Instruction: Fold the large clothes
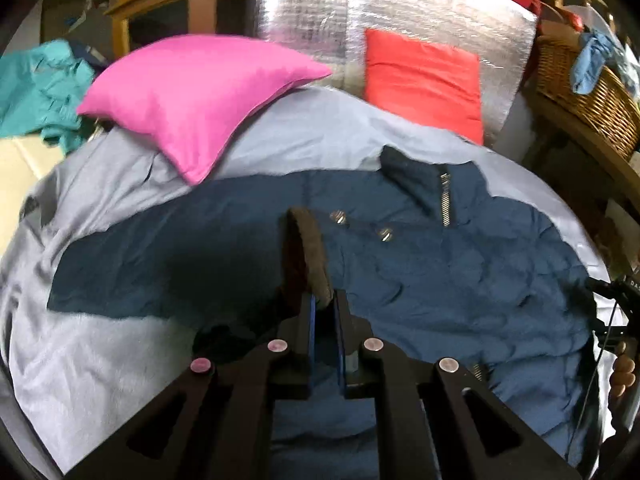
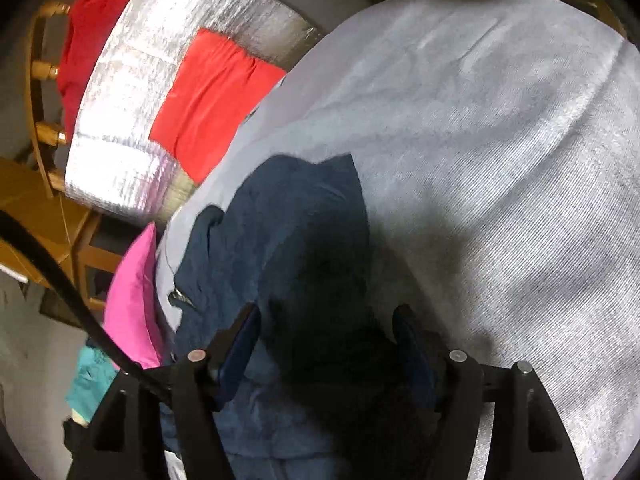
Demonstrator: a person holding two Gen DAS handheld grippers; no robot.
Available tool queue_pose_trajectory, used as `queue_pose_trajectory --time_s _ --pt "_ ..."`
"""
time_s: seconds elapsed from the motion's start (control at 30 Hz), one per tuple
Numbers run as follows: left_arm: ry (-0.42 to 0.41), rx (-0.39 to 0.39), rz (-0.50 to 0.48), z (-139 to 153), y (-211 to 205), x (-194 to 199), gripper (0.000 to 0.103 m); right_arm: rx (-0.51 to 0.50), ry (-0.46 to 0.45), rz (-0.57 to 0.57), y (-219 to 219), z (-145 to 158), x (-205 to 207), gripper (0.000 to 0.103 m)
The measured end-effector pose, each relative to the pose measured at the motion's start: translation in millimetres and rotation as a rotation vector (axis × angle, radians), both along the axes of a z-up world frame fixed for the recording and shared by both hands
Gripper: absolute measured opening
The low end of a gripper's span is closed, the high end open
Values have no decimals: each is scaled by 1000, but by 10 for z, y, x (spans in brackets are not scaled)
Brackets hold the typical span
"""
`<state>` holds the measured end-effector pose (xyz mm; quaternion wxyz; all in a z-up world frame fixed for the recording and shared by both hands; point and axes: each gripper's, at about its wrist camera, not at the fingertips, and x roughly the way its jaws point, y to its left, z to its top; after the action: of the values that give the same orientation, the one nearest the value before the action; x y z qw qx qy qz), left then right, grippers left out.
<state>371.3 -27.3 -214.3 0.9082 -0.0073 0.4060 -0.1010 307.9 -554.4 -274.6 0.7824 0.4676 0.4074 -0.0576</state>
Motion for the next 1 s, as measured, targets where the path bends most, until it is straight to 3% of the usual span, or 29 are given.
queue_pose_trajectory --time_s 0.03,0.07,0.1,0.23,0.3,0.37,0.43,0.57,0.67,0.77,0.87,1.0 --pt "10 3 5 -60 24 31 9 -30 15 26 55 -11 23 69" --pt "22 17 13 -163 42 73 9 -68 42 55 117 -31 57 57" --pt "31 27 14 -243 41 103 9 -116 67 78 179 -42 79 54" --pt "64 54 26 -371 22 99 13 -268 92 105 357 133 49 54" --pt "76 30 29 -311 83 58 17 -334 93 70 393 285 -40 68" --pt "85 -26 52 -212 211 -21 30 -402 31 21 416 494 -203 72" --pt "52 -92 107 -68 460 -173 57 -448 -34 13 477 654 -310 72" --pt "-27 -196 287 113 1137 -403 75 -417 -178 145 804 780 -356 69" --pt "1 -265 452 -22 1651 -352 75 -373 -188 256 1098 684 -250 58" --pt "46 -349 547 -244 1976 -249 75 -351 -159 332 1321 497 -111 56" --pt "61 -482 576 -409 2164 -137 75 -341 -47 375 1426 184 47 56" --pt "70 -695 576 -600 2314 32 75 -313 -51 363 1363 208 34 56"
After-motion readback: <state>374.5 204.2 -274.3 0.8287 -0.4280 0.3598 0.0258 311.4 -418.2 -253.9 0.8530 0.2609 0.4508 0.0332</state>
